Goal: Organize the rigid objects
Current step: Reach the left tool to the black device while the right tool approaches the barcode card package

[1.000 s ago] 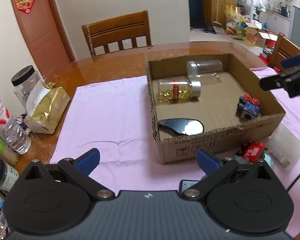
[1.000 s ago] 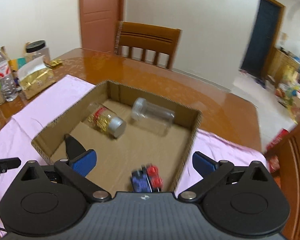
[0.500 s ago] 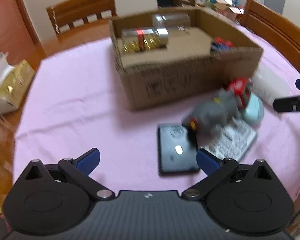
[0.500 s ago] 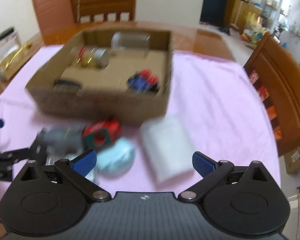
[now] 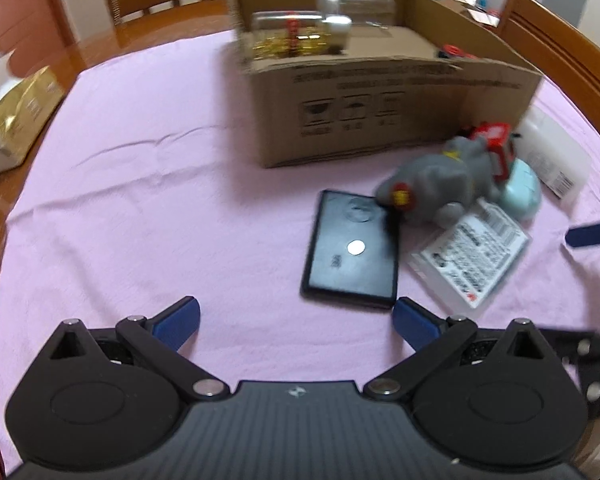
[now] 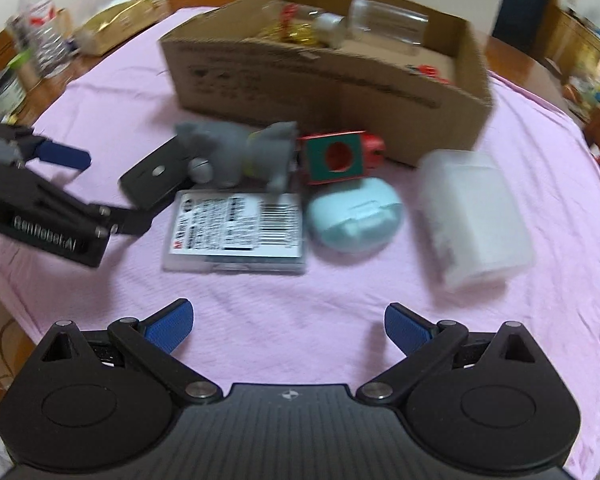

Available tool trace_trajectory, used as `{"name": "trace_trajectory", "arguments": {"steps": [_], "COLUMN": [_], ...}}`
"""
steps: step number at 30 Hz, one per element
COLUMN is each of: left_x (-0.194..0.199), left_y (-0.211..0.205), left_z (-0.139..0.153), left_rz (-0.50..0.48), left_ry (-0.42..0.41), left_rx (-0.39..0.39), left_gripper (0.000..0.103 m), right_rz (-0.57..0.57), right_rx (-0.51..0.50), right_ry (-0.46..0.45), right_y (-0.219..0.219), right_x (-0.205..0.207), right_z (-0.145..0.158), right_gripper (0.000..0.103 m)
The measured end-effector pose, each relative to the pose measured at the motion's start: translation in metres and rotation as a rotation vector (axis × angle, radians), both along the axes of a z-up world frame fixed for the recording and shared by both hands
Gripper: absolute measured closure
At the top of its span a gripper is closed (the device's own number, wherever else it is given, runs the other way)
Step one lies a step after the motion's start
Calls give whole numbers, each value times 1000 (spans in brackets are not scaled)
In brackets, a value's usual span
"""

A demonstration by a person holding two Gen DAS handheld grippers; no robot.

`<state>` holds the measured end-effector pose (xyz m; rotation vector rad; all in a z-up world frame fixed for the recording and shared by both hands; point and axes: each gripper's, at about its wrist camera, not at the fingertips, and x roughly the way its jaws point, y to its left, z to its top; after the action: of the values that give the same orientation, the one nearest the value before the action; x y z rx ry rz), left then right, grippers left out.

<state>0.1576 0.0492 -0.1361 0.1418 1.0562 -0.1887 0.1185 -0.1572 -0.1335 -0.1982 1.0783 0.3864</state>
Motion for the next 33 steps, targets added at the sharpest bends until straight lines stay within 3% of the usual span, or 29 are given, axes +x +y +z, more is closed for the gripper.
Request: {"name": "trace_trajectory", "arguments": {"steps": [6,13,20,23,28,31,33], "left_x": [9,27,50,68,87,90,88], "left_y": [24,31,15,0,-12,-16,-13], "left_z": [0,5,24,18,1,-3,-2], "left_rz": [98,171,128,89,83,51,50], "left_ry": [-11,-30,-51,-7,39,23,35], "left_rx": [6,59,-51,-91,-104,-45,-48], "left_gripper": [0,1,1,1,1,0,1], "right_rz": [100,122,112,113,114,108,103], "right_rx": [-22,-13,-1,1,4,2,2], "right_ry": [-11,-20,-46,-51,-56,-56,-56], "right_y": [20,21,16,15,15,15,15], "right_x": [-4,-3,-9,-10,-12,-12,-13], "right_z": [-10,-10,-9,-9,-8,-8,-8], "right_gripper": [0,0,0,0,0,0,0]}}
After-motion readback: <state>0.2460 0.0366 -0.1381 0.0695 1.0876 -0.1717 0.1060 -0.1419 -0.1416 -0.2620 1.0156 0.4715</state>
